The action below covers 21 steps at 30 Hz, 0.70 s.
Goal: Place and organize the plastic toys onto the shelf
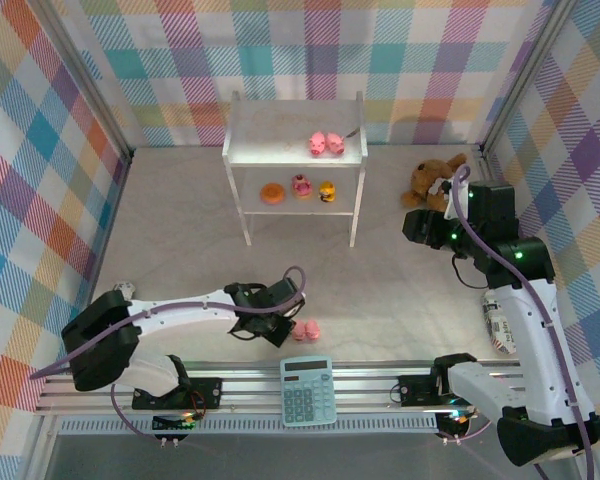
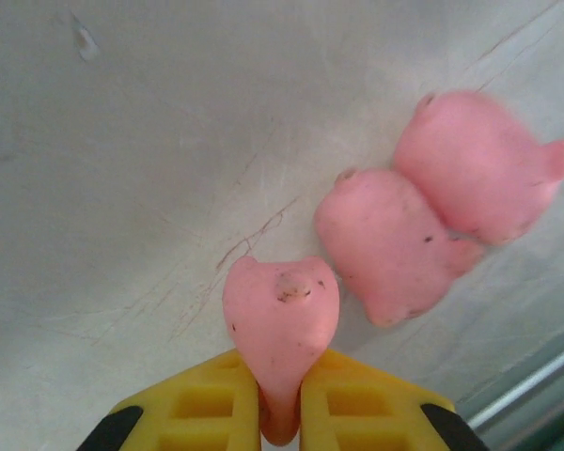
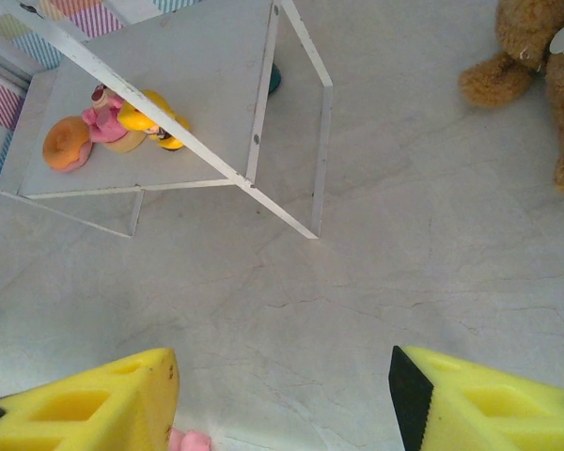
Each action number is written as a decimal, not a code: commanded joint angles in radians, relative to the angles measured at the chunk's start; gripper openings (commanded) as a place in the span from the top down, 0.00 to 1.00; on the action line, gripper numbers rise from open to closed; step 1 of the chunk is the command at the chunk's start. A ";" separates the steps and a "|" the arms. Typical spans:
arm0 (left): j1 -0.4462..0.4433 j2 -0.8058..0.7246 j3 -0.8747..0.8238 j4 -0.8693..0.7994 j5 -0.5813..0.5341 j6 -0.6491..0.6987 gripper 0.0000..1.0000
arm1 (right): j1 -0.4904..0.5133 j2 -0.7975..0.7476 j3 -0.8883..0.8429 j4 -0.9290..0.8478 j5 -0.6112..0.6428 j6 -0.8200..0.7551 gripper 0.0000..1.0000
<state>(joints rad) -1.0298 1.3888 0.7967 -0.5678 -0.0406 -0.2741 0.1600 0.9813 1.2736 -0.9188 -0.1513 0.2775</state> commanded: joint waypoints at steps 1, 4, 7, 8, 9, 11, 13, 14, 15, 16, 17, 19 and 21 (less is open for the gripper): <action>0.034 -0.094 0.173 -0.142 -0.022 0.023 0.88 | -0.005 0.014 0.028 0.027 -0.019 0.014 0.39; 0.076 -0.124 0.399 -0.267 -0.033 0.046 0.87 | -0.004 0.036 0.034 0.038 -0.035 0.013 0.41; 0.160 -0.098 0.649 -0.360 -0.021 0.090 0.87 | -0.005 0.062 0.039 0.053 -0.030 0.011 0.41; 0.183 -0.075 0.751 -0.383 -0.017 0.112 0.86 | -0.003 0.070 0.044 0.056 -0.031 0.011 0.41; 0.199 -0.050 0.828 -0.400 -0.021 0.127 0.86 | -0.003 0.077 0.048 0.062 -0.033 0.013 0.41; 0.224 0.015 0.994 -0.433 -0.034 0.165 0.85 | -0.003 0.087 0.056 0.075 -0.046 0.016 0.41; 0.251 0.087 1.121 -0.461 -0.041 0.197 0.84 | -0.004 0.096 0.069 0.080 -0.050 0.015 0.41; 0.270 0.125 1.185 -0.473 -0.037 0.210 0.84 | -0.004 0.101 0.074 0.081 -0.052 0.014 0.41; 0.287 0.165 1.241 -0.484 -0.024 0.220 0.84 | -0.003 0.106 0.079 0.084 -0.055 0.013 0.41; 0.314 0.208 1.300 -0.494 0.003 0.225 0.84 | -0.004 0.112 0.083 0.087 -0.061 0.011 0.41; 0.337 0.253 1.355 -0.506 0.030 0.227 0.84 | -0.004 0.117 0.090 0.089 -0.066 0.012 0.41; 0.372 0.329 1.448 -0.525 0.057 0.227 0.84 | -0.004 0.128 0.100 0.092 -0.072 0.010 0.41; 0.406 0.405 1.539 -0.556 0.089 0.223 0.84 | -0.004 0.134 0.107 0.095 -0.078 0.008 0.41</action>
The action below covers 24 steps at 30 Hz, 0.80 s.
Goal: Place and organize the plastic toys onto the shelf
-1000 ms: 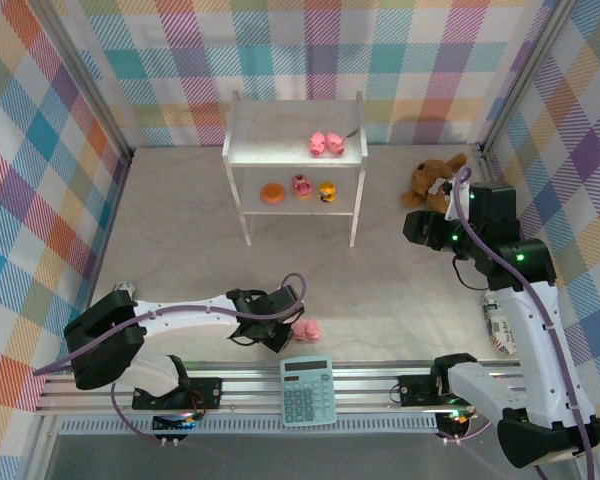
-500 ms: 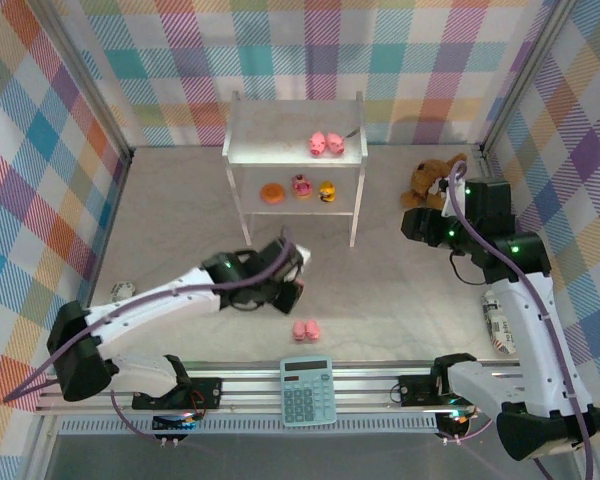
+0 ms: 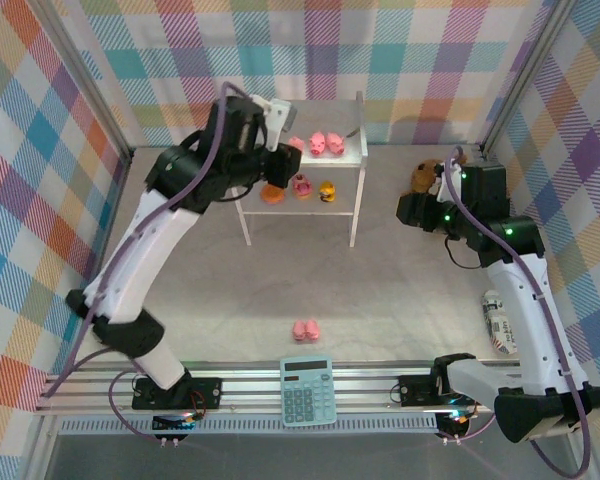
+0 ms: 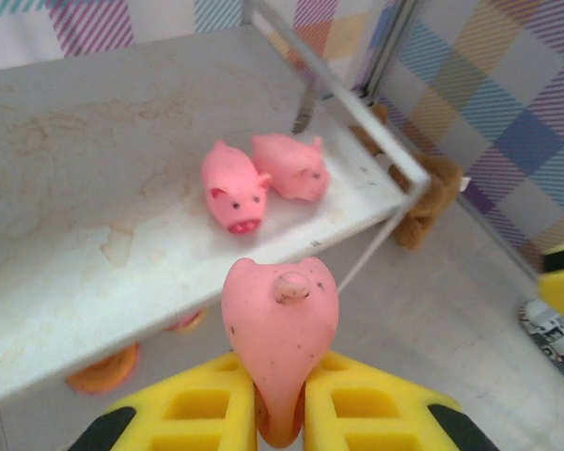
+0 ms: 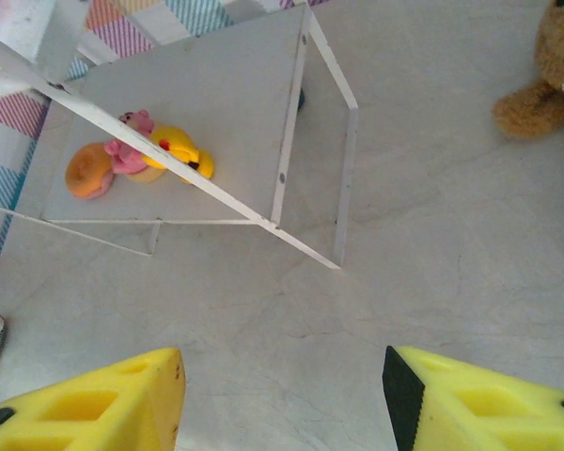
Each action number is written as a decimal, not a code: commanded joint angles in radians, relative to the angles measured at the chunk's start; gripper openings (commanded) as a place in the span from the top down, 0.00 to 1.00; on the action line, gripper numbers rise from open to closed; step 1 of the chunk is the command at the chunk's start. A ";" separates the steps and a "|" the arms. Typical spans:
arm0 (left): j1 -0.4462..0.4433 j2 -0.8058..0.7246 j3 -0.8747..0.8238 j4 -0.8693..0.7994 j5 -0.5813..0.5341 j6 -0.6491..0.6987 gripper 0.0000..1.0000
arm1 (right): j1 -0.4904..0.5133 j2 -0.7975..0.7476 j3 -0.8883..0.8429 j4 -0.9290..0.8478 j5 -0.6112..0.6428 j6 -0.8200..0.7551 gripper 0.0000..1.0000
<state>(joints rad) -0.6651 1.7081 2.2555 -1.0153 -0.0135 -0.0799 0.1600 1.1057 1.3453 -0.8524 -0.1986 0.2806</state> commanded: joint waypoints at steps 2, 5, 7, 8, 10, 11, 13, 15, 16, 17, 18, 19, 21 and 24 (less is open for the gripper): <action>0.065 0.152 0.161 -0.140 0.059 0.030 0.84 | -0.003 0.014 0.042 0.034 -0.033 0.004 0.41; 0.087 0.212 0.240 -0.169 0.051 0.029 0.84 | -0.003 0.021 0.048 0.040 -0.035 0.004 0.41; 0.096 0.222 0.248 -0.160 0.056 0.025 0.84 | -0.004 0.026 0.052 0.045 -0.037 0.003 0.41; 0.098 0.226 0.248 -0.158 0.051 0.025 0.84 | -0.004 0.029 0.054 0.045 -0.038 0.002 0.41; 0.104 0.232 0.249 -0.157 0.048 0.024 0.84 | -0.004 0.036 0.057 0.048 -0.040 0.001 0.41; 0.106 0.234 0.250 -0.159 0.041 0.025 0.84 | -0.004 0.039 0.057 0.050 -0.042 0.001 0.41; 0.109 0.236 0.249 -0.162 0.038 0.029 0.84 | -0.004 0.045 0.059 0.052 -0.044 0.002 0.41; 0.112 0.239 0.249 -0.163 0.042 0.031 0.84 | -0.003 0.049 0.062 0.053 -0.045 0.000 0.41; 0.113 0.238 0.250 -0.162 0.038 0.030 0.84 | -0.003 0.052 0.063 0.053 -0.047 0.000 0.41; 0.113 0.239 0.250 -0.160 0.037 0.031 0.84 | -0.004 0.053 0.063 0.056 -0.048 0.000 0.41; 0.114 0.239 0.250 -0.158 0.035 0.032 0.84 | -0.002 0.053 0.063 0.056 -0.049 0.001 0.41; 0.116 0.238 0.250 -0.154 0.033 0.032 0.84 | -0.003 0.055 0.063 0.058 -0.051 0.002 0.41; 0.117 0.238 0.249 -0.145 0.035 0.030 0.82 | -0.004 0.055 0.064 0.058 -0.049 0.002 0.41; 0.120 0.240 0.249 -0.138 0.032 0.030 0.77 | -0.003 0.055 0.065 0.057 -0.045 0.000 0.41</action>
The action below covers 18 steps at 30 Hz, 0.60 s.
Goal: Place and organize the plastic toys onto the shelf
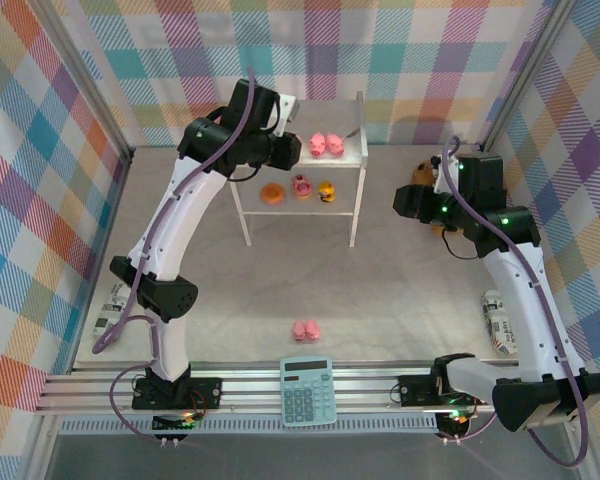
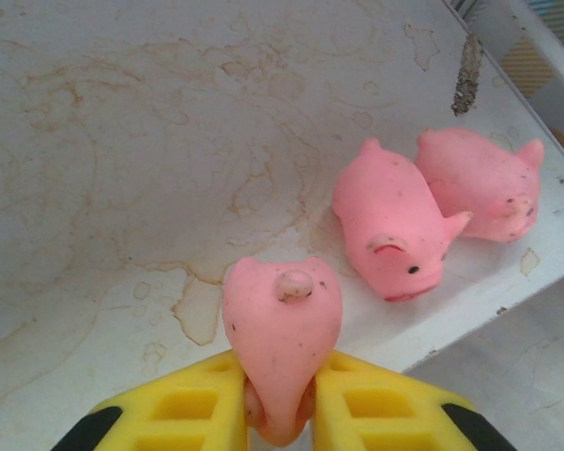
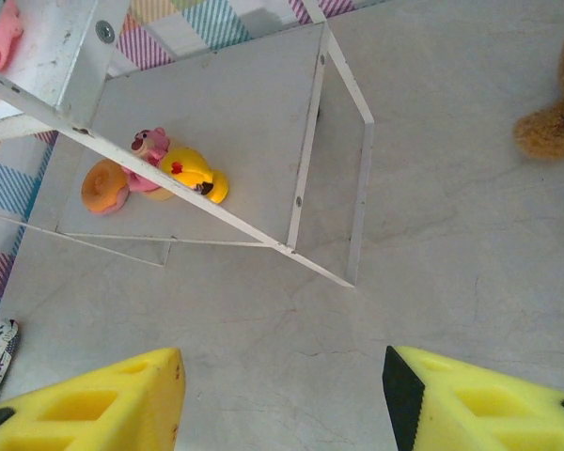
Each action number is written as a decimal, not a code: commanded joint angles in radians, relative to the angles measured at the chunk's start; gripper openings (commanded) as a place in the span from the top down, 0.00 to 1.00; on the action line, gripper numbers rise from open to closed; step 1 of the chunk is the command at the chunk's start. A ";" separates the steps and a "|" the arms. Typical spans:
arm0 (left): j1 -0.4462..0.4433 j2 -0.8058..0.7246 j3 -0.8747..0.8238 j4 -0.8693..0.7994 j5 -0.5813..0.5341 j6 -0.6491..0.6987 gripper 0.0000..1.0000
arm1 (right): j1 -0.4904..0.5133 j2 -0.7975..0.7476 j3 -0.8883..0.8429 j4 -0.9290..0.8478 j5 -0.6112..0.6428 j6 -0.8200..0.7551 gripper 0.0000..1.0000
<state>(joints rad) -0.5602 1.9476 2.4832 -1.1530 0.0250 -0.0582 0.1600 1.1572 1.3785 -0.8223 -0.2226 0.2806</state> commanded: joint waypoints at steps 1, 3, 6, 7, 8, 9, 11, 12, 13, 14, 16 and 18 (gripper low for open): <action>0.017 0.002 0.022 0.003 -0.008 0.009 0.75 | -0.003 0.003 0.033 0.028 -0.019 -0.001 0.41; 0.019 0.007 0.022 0.005 -0.007 0.009 0.74 | -0.004 0.005 0.034 0.028 -0.020 -0.002 0.41; 0.022 0.016 0.022 0.014 -0.004 0.009 0.73 | -0.004 0.011 0.036 0.029 -0.022 -0.002 0.41; 0.022 0.018 0.022 0.018 -0.004 0.009 0.73 | -0.004 0.013 0.036 0.029 -0.023 -0.002 0.41; 0.022 0.020 0.022 0.024 -0.004 0.009 0.73 | -0.004 0.013 0.036 0.029 -0.022 -0.003 0.41; 0.022 0.022 0.022 0.029 -0.002 0.008 0.72 | -0.004 0.016 0.036 0.028 -0.023 -0.003 0.41; 0.022 0.024 0.022 0.040 0.000 0.005 0.71 | -0.004 0.016 0.037 0.028 -0.020 -0.003 0.41; 0.022 0.024 0.022 0.045 0.000 0.005 0.71 | -0.004 0.016 0.036 0.028 -0.020 -0.004 0.41; 0.022 0.024 0.022 0.051 0.000 0.003 0.70 | -0.004 0.015 0.037 0.028 -0.019 -0.005 0.41; 0.022 0.025 0.022 0.056 0.000 0.002 0.69 | -0.003 0.014 0.036 0.027 -0.018 -0.004 0.41; 0.022 0.026 0.022 0.066 0.003 -0.002 0.67 | -0.004 0.015 0.036 0.027 -0.018 -0.004 0.41; 0.023 0.029 0.022 0.073 0.007 -0.006 0.65 | -0.003 0.016 0.037 0.028 -0.018 -0.003 0.41</action>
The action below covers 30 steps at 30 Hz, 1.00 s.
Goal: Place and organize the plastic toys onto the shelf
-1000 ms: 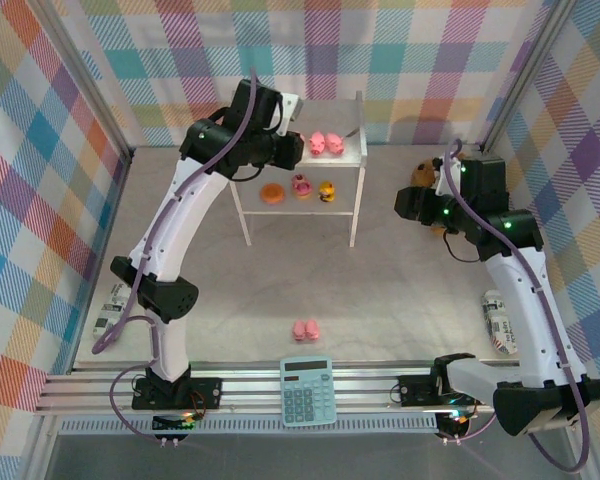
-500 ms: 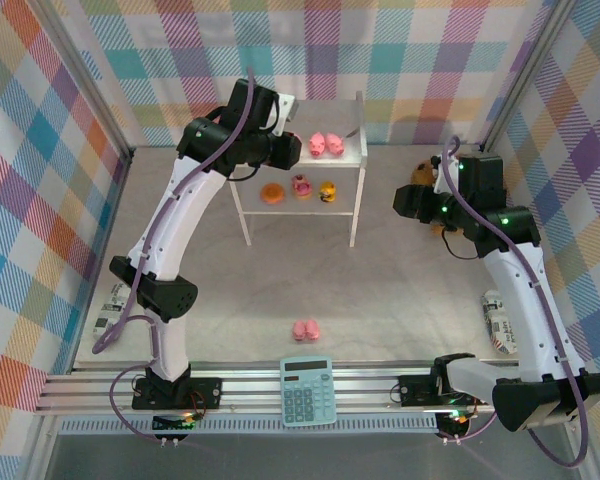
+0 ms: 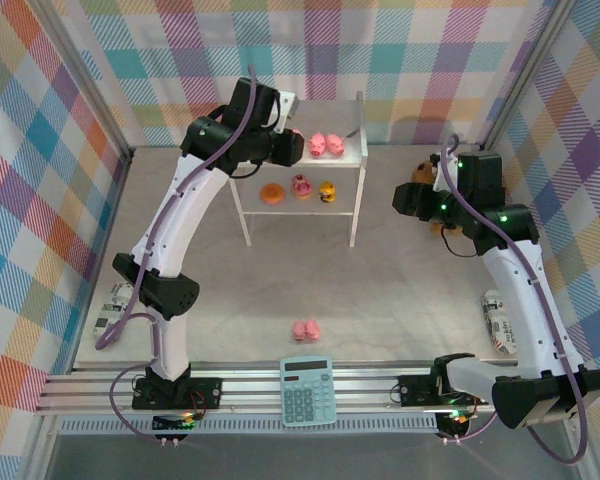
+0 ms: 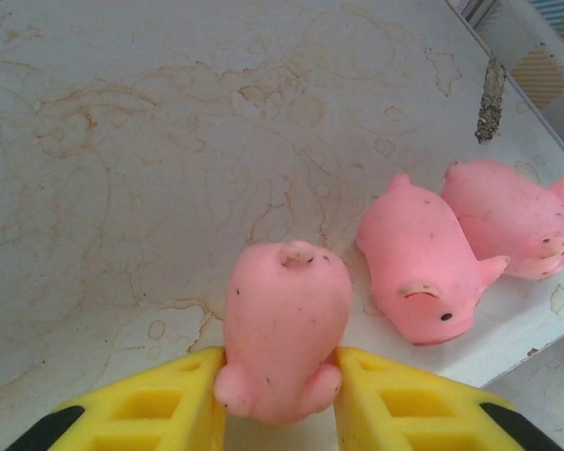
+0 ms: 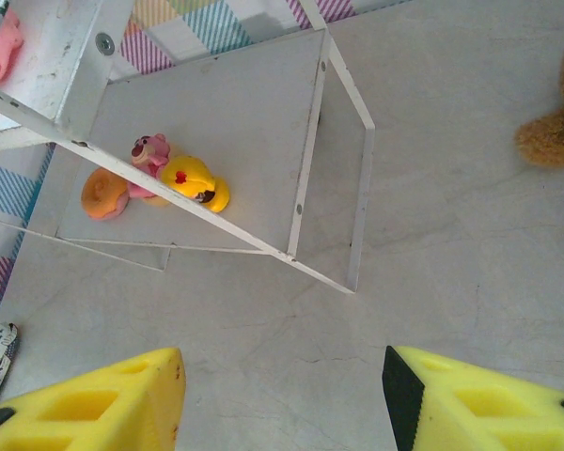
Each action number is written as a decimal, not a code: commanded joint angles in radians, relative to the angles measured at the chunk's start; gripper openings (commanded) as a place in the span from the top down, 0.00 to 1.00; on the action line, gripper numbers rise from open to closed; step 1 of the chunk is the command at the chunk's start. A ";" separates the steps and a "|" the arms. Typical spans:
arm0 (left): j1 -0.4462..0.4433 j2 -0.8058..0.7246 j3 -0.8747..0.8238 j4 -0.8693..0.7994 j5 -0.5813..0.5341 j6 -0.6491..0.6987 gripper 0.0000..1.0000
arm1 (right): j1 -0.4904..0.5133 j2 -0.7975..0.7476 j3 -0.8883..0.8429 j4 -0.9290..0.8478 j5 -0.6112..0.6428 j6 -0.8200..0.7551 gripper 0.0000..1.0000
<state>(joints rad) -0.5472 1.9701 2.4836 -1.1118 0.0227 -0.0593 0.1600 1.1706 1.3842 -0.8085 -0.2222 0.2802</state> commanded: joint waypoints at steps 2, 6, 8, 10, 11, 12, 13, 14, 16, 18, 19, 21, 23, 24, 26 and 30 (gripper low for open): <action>0.010 0.009 0.021 0.036 0.011 -0.007 0.64 | -0.004 0.003 0.030 0.014 -0.019 -0.004 0.41; 0.009 0.012 0.021 0.038 0.014 -0.008 0.62 | -0.004 0.000 0.029 0.014 -0.017 -0.004 0.41; 0.009 0.013 0.021 0.039 0.018 -0.009 0.61 | -0.003 0.001 0.029 0.013 -0.015 -0.006 0.41; 0.010 0.016 0.021 0.041 0.020 -0.012 0.59 | -0.004 0.000 0.027 0.015 -0.016 -0.006 0.41; 0.009 0.018 0.022 0.043 0.021 -0.014 0.58 | -0.003 0.001 0.028 0.016 -0.016 -0.006 0.41; 0.009 0.018 0.021 0.043 0.023 -0.015 0.57 | -0.003 0.001 0.027 0.017 -0.017 -0.006 0.41; 0.009 0.019 0.021 0.043 0.023 -0.016 0.57 | -0.004 0.000 0.027 0.015 -0.016 -0.006 0.41; 0.009 0.018 0.022 0.045 0.024 -0.017 0.57 | -0.004 -0.001 0.027 0.016 -0.015 -0.006 0.41; 0.009 0.018 0.021 0.049 0.026 -0.019 0.56 | -0.003 -0.003 0.024 0.017 -0.014 -0.007 0.41; 0.009 0.018 0.021 0.050 0.028 -0.020 0.56 | -0.004 -0.002 0.024 0.017 -0.014 -0.007 0.41; 0.009 0.017 0.021 0.052 0.028 -0.020 0.56 | -0.004 -0.002 0.024 0.014 -0.013 -0.009 0.41; 0.009 0.015 0.021 0.054 0.029 -0.022 0.56 | -0.003 -0.002 0.024 0.017 -0.012 -0.007 0.41; 0.010 0.010 0.021 0.053 0.033 -0.023 0.56 | -0.004 -0.004 0.024 0.016 -0.013 -0.006 0.41; 0.009 0.005 0.021 0.053 0.031 -0.023 0.56 | -0.003 -0.003 0.025 0.019 -0.014 -0.006 0.41; 0.009 -0.001 0.021 0.051 0.033 -0.025 0.56 | -0.004 -0.004 0.024 0.022 -0.015 -0.004 0.41; 0.010 -0.014 0.020 0.049 0.049 -0.029 0.56 | -0.004 -0.006 0.025 0.024 -0.018 -0.002 0.41</action>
<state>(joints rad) -0.5472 1.9770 2.4836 -1.0702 0.0444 -0.0692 0.1600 1.1706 1.3842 -0.8078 -0.2222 0.2802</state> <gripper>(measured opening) 0.438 0.587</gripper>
